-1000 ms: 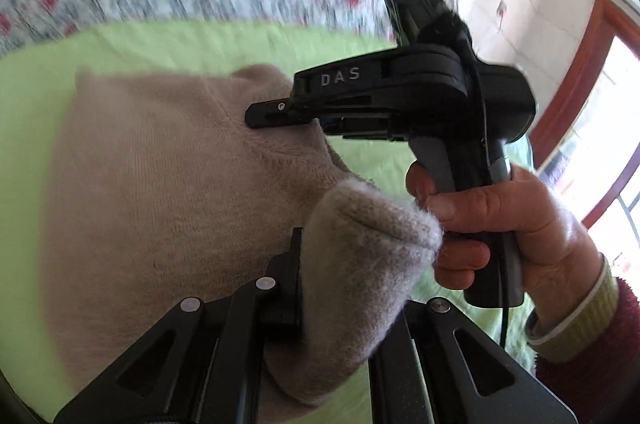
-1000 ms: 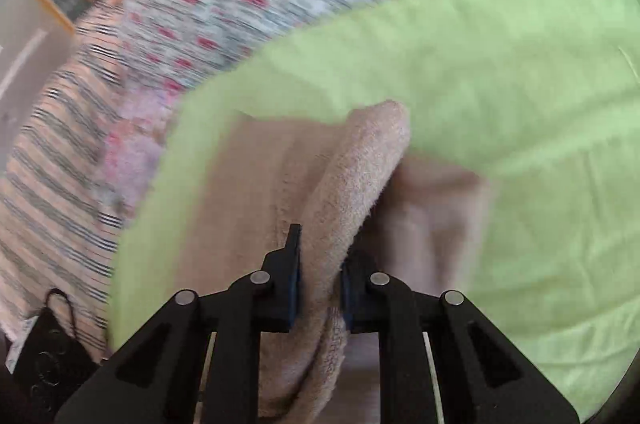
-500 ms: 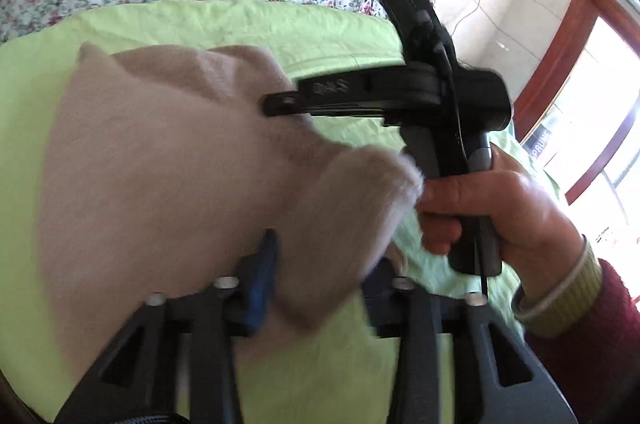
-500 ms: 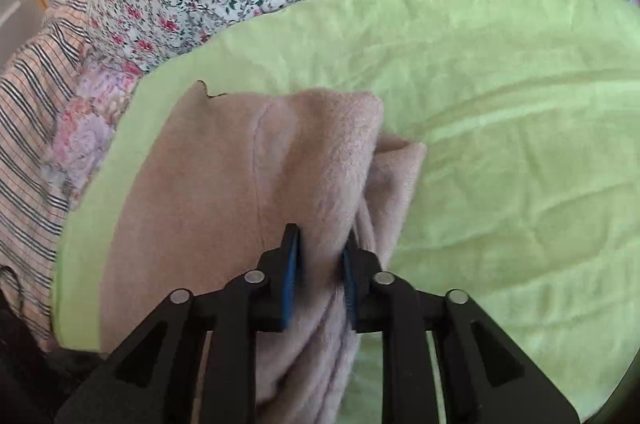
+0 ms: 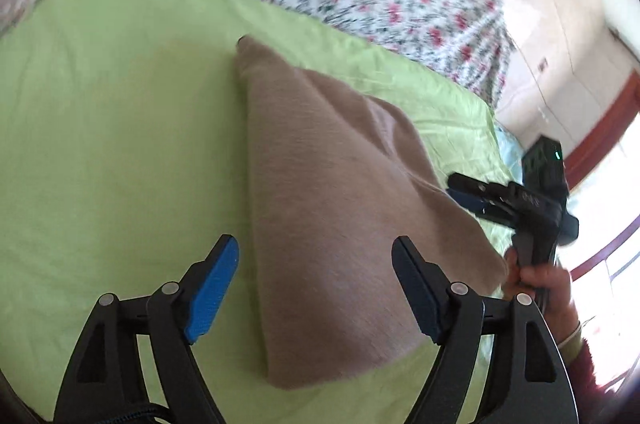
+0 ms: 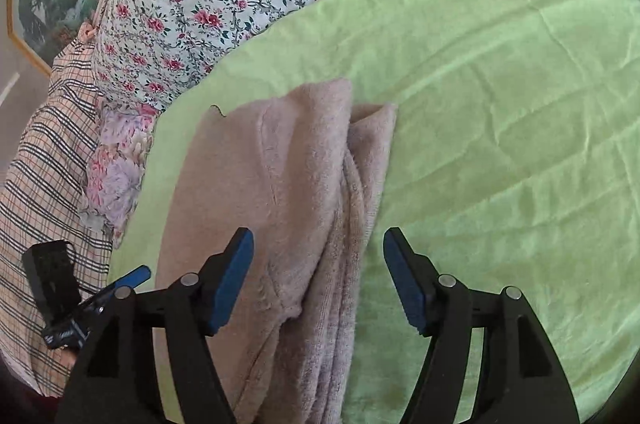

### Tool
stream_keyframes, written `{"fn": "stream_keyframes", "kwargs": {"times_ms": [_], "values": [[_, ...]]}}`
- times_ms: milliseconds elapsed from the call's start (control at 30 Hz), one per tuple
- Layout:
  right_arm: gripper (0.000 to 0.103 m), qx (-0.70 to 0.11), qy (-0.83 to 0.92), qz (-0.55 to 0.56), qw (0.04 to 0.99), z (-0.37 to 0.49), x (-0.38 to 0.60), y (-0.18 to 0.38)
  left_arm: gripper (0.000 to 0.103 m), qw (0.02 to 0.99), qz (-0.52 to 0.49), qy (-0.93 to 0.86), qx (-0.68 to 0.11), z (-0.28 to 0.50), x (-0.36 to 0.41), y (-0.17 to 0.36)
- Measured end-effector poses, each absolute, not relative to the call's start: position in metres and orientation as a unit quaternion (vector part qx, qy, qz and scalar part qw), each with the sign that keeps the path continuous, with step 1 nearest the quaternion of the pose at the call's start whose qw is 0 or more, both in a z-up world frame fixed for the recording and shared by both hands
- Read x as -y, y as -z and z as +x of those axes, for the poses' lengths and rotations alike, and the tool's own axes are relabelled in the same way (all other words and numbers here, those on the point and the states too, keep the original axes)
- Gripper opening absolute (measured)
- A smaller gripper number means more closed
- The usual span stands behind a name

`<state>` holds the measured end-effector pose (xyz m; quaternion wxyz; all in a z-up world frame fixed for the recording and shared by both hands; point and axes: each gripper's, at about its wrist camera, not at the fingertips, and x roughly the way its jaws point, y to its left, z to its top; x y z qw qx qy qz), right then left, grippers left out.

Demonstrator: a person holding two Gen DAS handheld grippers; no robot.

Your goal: Fold small clothes

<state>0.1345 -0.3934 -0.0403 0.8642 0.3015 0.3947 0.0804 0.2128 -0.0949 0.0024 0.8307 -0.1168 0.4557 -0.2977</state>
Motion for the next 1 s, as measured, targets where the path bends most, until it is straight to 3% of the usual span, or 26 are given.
{"fn": "stream_keyframes", "kwargs": {"times_ms": [233,367,433,467,500,533,633,800,1000], "values": [[0.068,-0.401,-0.091,0.326,0.851,0.146,0.398,0.052,0.081,0.786,-0.157,0.315,-0.508,0.251,0.099,0.033],[0.068,-0.426,-0.099,0.325,0.838,0.161,0.392,0.067,0.094,0.765,-0.168,0.329,-0.527,0.268,0.114,0.051],[0.068,-0.431,-0.102,0.318,0.838,0.165,0.385,0.070,0.095,0.762,-0.177,0.333,-0.527,0.274,0.118,0.058],[0.067,-0.432,-0.104,0.317,0.838,0.166,0.382,0.071,0.090,0.766,-0.179,0.335,-0.519,0.276,0.118,0.057],[0.051,-0.437,-0.110,0.317,0.835,0.168,0.378,0.071,0.081,0.772,-0.174,0.336,-0.511,0.276,0.120,0.055],[0.040,-0.442,-0.118,0.322,0.829,0.169,0.371,0.071,0.057,0.771,-0.170,0.348,-0.505,0.275,0.123,0.053],[0.033,-0.432,-0.113,0.284,0.848,0.165,0.353,0.056,0.043,0.785,-0.155,0.345,-0.490,0.267,0.122,0.040],[0.031,-0.398,-0.171,0.274,0.859,0.150,0.312,0.031,0.041,0.815,-0.126,0.335,-0.456,0.233,0.090,0.001],[0.031,-0.382,-0.247,0.278,0.846,0.147,0.248,0.041,0.041,0.845,-0.090,0.310,-0.427,0.186,0.014,-0.028]]}}
